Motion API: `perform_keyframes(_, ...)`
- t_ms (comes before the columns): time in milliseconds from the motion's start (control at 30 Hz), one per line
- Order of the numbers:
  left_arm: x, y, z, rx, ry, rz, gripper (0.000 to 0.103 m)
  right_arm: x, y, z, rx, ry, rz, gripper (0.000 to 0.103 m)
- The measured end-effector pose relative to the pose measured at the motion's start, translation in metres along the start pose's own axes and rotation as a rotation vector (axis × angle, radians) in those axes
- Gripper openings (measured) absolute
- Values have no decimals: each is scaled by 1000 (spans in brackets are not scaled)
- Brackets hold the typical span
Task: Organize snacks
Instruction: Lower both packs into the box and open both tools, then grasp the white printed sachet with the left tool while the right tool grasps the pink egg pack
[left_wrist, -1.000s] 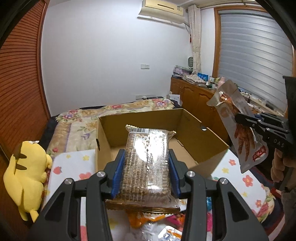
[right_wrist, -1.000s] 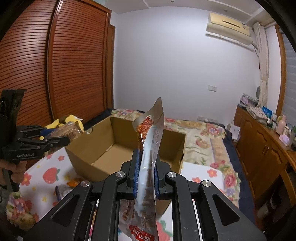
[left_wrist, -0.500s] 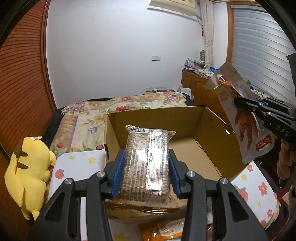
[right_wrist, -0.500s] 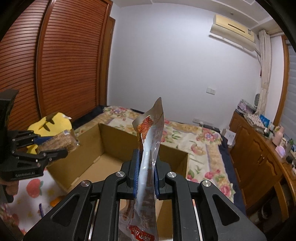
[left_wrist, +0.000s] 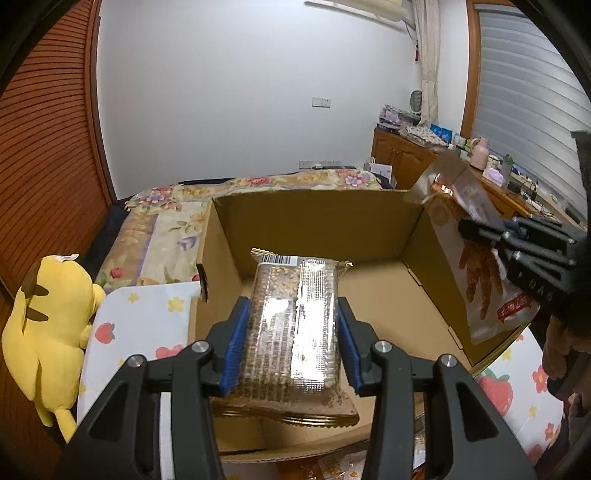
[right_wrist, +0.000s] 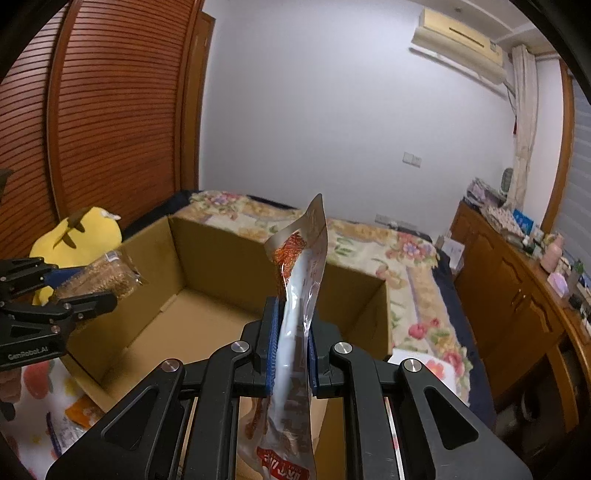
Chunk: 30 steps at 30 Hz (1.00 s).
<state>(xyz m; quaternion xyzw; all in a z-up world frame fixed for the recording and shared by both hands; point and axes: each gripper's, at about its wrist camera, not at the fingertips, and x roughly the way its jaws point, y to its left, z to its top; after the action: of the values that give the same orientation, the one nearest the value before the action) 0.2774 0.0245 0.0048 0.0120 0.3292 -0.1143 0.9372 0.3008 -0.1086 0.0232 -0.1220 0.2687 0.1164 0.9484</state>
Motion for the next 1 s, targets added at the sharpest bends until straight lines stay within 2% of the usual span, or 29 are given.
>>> perform_keyframes(167,1,-6,-3,17,9,-7,47,16,4,-15,-5,65,6,11)
perform_keyframes(300,1,-7,-7,24,12,-4,47,19,4,-20,9,85,26,9)
perform_keyframes(367,2,-6,-8,14,27,-7,49,21,4,-21,13,93,34,9)
perform_keyframes(467,-3,-5,-9,15,8,-6,53,23,5,-23,17,103,45,9)
perform_keyframes(633,-12,-4,-9,19,-19,-3,62,9,4,-31,42,82,92,10)
perform_keyframes(767,-24,1,-15,17,-47,0,64,-7,5,-39,75,61,133,10)
perform_keyframes(867,-37,1,-22,33,-78,10,79,-24,5,-47,91,32,156,10)
perform_keyframes(1000,-56,-1,-35,58,-119,12,83,-48,9,-61,111,-2,189,10)
